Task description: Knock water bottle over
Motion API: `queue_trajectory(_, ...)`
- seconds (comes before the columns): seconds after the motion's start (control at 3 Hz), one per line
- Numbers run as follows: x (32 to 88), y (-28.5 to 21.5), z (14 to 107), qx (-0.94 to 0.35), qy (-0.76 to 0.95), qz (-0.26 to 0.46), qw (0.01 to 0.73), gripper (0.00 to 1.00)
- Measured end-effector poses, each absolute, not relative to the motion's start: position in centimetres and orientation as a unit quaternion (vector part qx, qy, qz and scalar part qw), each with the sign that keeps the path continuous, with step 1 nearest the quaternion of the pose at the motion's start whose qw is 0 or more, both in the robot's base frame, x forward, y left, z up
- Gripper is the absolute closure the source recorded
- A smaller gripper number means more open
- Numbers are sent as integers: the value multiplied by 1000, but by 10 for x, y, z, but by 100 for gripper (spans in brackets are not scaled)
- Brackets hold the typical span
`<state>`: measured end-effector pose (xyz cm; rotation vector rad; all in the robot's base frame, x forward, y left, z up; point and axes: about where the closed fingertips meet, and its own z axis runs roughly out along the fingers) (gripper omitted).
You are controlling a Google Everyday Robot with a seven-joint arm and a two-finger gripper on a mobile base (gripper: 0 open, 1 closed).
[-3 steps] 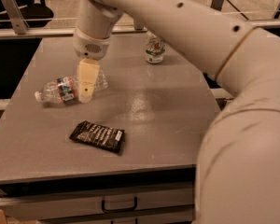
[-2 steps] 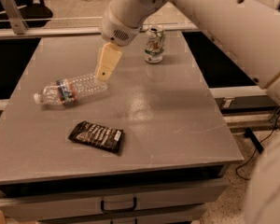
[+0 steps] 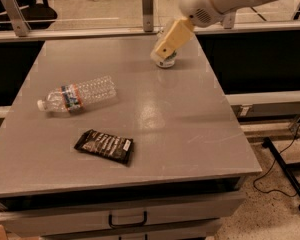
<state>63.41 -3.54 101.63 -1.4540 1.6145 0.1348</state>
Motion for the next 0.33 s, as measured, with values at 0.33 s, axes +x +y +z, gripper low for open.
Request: queue_trajectory(0.33, 634, -102, 1044, -532, 668, -4, 521, 0)
